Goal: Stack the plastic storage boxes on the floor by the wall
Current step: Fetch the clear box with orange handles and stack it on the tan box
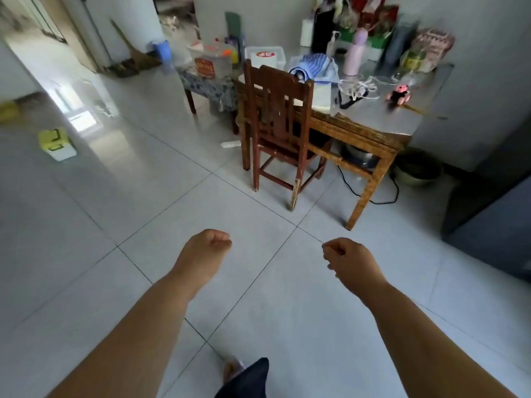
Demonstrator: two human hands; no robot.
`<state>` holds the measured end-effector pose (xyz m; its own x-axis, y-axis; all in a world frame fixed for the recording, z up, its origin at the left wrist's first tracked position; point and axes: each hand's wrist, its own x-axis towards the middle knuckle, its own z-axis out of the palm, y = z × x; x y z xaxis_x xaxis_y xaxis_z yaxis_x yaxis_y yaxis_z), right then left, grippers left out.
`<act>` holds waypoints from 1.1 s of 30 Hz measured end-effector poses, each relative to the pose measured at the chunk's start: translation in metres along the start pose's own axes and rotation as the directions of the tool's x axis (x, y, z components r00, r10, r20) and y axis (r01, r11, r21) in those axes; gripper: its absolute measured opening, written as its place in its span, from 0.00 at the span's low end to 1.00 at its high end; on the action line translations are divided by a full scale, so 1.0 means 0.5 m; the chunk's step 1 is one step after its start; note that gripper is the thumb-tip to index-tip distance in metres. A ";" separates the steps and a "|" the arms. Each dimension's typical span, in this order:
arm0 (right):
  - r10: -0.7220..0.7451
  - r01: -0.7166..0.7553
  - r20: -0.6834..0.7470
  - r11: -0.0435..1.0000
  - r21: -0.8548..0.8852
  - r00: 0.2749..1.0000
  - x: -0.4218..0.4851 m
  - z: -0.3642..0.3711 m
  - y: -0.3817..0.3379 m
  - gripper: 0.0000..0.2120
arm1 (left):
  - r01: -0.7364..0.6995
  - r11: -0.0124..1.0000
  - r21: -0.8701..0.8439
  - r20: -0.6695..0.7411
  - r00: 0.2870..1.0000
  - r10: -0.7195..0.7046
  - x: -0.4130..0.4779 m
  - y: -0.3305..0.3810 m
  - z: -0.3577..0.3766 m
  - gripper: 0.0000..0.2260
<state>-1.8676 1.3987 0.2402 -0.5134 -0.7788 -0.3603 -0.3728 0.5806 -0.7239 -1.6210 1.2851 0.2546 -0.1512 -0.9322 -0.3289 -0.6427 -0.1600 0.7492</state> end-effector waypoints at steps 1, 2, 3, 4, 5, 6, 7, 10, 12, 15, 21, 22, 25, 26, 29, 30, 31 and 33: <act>-0.012 0.012 0.021 1.000 -0.004 1.000 0.039 0.014 -0.029 0.09 | 0.009 1.000 -0.030 -0.011 1.000 -0.009 0.043 -0.001 -0.018 0.10; -0.022 0.022 0.030 1.000 -0.002 0.999 0.077 0.029 -0.055 0.08 | 0.017 0.998 -0.054 -0.017 1.000 -0.018 0.085 -0.001 -0.034 0.10; -0.039 0.039 0.034 0.999 -0.003 0.999 0.128 0.049 -0.088 0.08 | 0.015 0.998 -0.059 -0.025 1.000 -0.017 0.142 -0.003 -0.054 0.10; -0.056 0.056 0.034 0.998 -0.005 0.998 0.169 0.066 -0.117 0.08 | 0.016 0.998 -0.059 -0.024 1.000 -0.017 0.188 0.001 -0.071 0.10; -0.066 0.066 0.038 0.998 -0.014 0.997 0.194 0.077 -0.140 0.07 | 0.020 0.998 -0.056 -0.028 0.999 -0.021 0.219 0.004 -0.082 0.10; -0.075 0.076 0.042 0.997 -0.022 0.996 0.250 0.101 -0.179 0.07 | 0.024 0.998 -0.061 -0.029 0.999 -0.026 0.280 0.011 -0.108 0.11; -0.073 0.074 0.040 0.997 -0.027 0.997 0.287 0.116 -0.209 0.07 | 0.012 0.998 -0.056 -0.027 1.000 -0.014 0.324 0.017 -0.125 0.11; -0.070 0.072 0.048 0.996 -0.050 0.996 0.408 0.161 -0.317 0.07 | -0.012 1.000 -0.027 0.004 1.000 0.012 0.478 0.052 -0.196 0.12; -0.088 0.091 0.050 0.994 -0.058 0.995 0.497 0.186 -0.389 0.07 | -0.008 1.000 -0.017 -0.006 1.000 0.007 0.591 0.077 -0.242 0.09; -0.103 0.105 0.038 0.994 -0.040 0.994 0.594 0.208 -0.471 0.08 | -0.029 0.999 -0.026 -0.019 0.999 0.029 0.718 0.106 -0.289 0.07; -0.142 0.143 0.017 0.988 -0.061 0.990 0.862 0.261 -0.638 0.06 | -0.019 0.996 -0.087 -0.008 1.000 0.018 1.015 0.188 -0.361 0.04; -0.156 0.158 0.024 0.985 -0.072 0.987 0.888 0.264 -0.661 0.06 | -0.019 0.996 -0.086 -0.011 1.000 0.018 1.040 0.203 -0.370 0.04; -0.193 0.199 0.080 0.977 -0.076 0.978 1.064 0.299 -0.759 0.08 | -0.013 0.994 -0.106 -0.050 0.999 0.008 1.214 0.236 -0.412 0.05; -0.205 0.213 0.099 0.973 -0.083 0.974 1.112 0.308 -0.792 0.08 | 0.003 0.995 -0.098 -0.056 0.998 -0.009 1.260 0.247 -0.428 0.05; -0.245 0.258 0.129 0.962 -0.087 0.961 1.236 0.335 -0.892 0.07 | 0.022 0.994 -0.103 -0.070 0.997 -0.029 1.384 0.275 -0.479 0.04; -0.254 0.268 0.139 0.959 -0.092 0.957 1.284 0.349 -0.927 0.08 | 0.033 0.994 -0.107 -0.081 0.996 -0.042 1.433 0.280 -0.500 0.05; -0.260 0.276 0.145 0.956 -0.102 0.955 1.322 0.361 -0.958 0.09 | 0.042 0.994 -0.102 -0.097 0.994 -0.052 1.474 0.284 -0.517 0.05; -0.277 0.297 0.159 0.947 -0.120 0.948 1.395 0.386 -1.021 0.10 | 0.042 0.992 -0.115 -0.123 0.991 -0.056 1.557 0.293 -0.552 0.06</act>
<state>-1.8866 0.5132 0.2449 -0.2607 -0.9367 -0.2339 -0.5987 0.3469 -0.7219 -1.6256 0.4465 0.2668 -0.0216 -0.9545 -0.2975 -0.5575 -0.2355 0.7961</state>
